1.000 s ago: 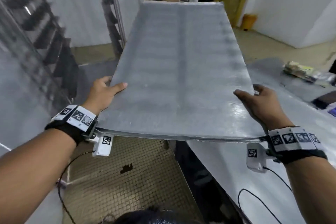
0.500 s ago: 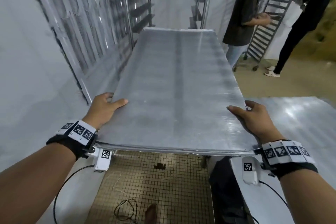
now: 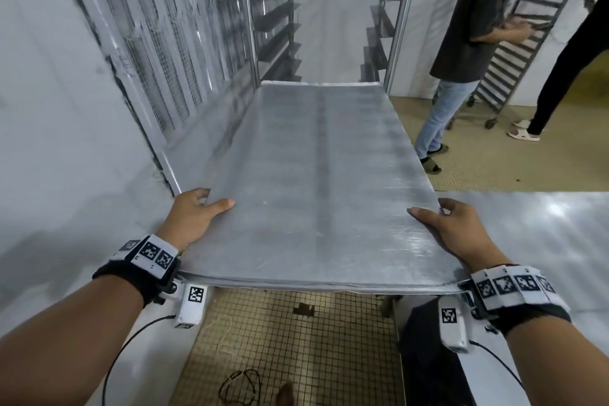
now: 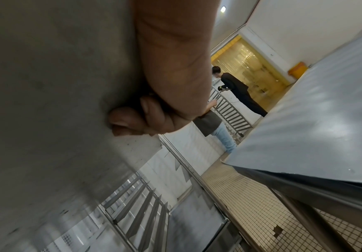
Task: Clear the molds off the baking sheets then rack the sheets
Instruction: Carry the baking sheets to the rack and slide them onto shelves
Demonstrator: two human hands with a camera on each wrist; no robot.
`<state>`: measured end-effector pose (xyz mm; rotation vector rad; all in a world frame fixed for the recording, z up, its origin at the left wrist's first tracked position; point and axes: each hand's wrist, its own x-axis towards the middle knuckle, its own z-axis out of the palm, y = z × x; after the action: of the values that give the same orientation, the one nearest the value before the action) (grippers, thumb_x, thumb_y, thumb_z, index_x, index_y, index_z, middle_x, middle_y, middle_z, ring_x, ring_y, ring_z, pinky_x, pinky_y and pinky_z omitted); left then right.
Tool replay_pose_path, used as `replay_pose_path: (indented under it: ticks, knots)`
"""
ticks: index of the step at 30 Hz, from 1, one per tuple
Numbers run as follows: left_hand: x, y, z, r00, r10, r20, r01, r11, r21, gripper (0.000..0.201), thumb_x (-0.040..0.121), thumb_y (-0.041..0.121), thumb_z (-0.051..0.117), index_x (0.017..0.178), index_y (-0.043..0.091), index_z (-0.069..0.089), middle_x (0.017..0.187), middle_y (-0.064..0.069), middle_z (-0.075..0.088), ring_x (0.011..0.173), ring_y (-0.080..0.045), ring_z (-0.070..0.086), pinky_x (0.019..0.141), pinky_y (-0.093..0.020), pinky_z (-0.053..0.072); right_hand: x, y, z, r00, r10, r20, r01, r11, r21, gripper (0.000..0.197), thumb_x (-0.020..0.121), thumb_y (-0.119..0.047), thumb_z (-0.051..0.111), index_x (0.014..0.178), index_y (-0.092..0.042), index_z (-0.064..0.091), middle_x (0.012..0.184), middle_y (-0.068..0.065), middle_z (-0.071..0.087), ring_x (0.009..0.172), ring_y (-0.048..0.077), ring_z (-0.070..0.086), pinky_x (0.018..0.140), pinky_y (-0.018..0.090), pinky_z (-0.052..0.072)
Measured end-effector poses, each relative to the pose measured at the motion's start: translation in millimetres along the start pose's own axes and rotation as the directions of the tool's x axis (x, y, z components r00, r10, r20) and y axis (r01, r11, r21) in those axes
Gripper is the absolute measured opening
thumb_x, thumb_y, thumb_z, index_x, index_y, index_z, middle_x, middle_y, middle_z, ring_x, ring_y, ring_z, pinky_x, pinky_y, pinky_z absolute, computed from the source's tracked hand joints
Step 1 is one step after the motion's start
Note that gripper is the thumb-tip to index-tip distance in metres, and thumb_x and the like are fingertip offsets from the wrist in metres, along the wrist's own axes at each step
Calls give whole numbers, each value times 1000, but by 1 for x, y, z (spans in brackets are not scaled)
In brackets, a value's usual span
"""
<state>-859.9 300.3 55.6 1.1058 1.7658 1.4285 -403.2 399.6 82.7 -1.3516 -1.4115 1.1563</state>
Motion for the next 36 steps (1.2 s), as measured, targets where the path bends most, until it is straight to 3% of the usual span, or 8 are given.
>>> replay_pose_path:
  ticks: [11, 17, 21, 24, 29, 32, 34, 36]
  knots:
    - [77, 0, 8, 999, 8, 33, -10, 998, 62, 18, 82, 22, 82, 97, 13, 77, 83, 6, 78, 76, -10, 75, 61, -17, 57, 94, 20, 11, 998, 65, -26, -69, 979, -194, 110, 48, -73, 88, 127, -1, 61, 102, 9, 75, 94, 22, 72, 88, 48, 59]
    - [128, 1, 15, 999, -5, 43, 6, 1000, -8, 15, 83, 13, 80, 96, 7, 75, 78, 7, 77, 67, -5, 72, 57, -16, 54, 141, 20, 25, 997, 69, -39, -76, 973, -217, 109, 48, -73, 87, 125, -1, 62, 108, 6, 74, 96, 22, 72, 91, 44, 58]
    - [163, -10, 20, 997, -12, 77, 12, 1000, 1, 14, 81, 18, 83, 92, 12, 76, 88, 0, 78, 75, -11, 74, 66, -22, 58, 158, 12, 43, 996, 70, -46, -79, 972, -222, 66, 75, -42, 85, 113, 8, 65, 88, 6, 74, 65, 3, 69, 57, 14, 53]
    - [188, -21, 24, 996, 7, 90, -11, 999, 50, 15, 82, 24, 83, 93, 16, 76, 85, 6, 78, 74, -8, 74, 65, -18, 57, 167, 8, 56, 995, 56, -80, -76, 956, -282, 41, 83, -39, 79, 87, 0, 68, 65, 3, 68, 51, 9, 59, 46, 15, 44]
    - [228, -41, 29, 991, -29, 131, 15, 995, 103, 23, 82, 27, 82, 98, 12, 76, 84, 8, 78, 83, -16, 74, 66, -19, 56, 195, 24, 68, 987, 102, -121, -133, 950, -283, 42, 77, -52, 80, 68, -22, 51, 52, -7, 61, 51, 14, 54, 55, 24, 44]
    - [246, -47, 37, 988, -71, 137, 52, 989, 136, 28, 79, 37, 84, 96, 18, 74, 95, 8, 76, 84, -2, 73, 82, -25, 58, 219, 46, 70, 981, 139, -132, -175, 932, -319, 65, 58, -82, 75, 82, -28, 49, 85, 7, 66, 74, 22, 58, 74, 35, 48]
    - [253, -44, 46, 989, -63, 132, 38, 982, 183, 13, 85, 26, 79, 88, 25, 66, 99, 11, 64, 66, 18, 62, 72, -6, 50, 234, 55, 72, 977, 172, -126, -206, 918, -339, 81, 55, -87, 72, 98, -21, 56, 97, 7, 69, 83, 23, 60, 82, 41, 51]
    - [255, -27, 57, 992, -34, 124, 5, 975, 222, 26, 89, 22, 75, 109, 8, 69, 108, 6, 53, 66, 18, 57, 70, -4, 43, 248, 54, 76, 976, 173, -135, -211, 910, -356, 93, 58, -84, 72, 115, -12, 60, 103, 4, 70, 89, 24, 64, 89, 46, 54]
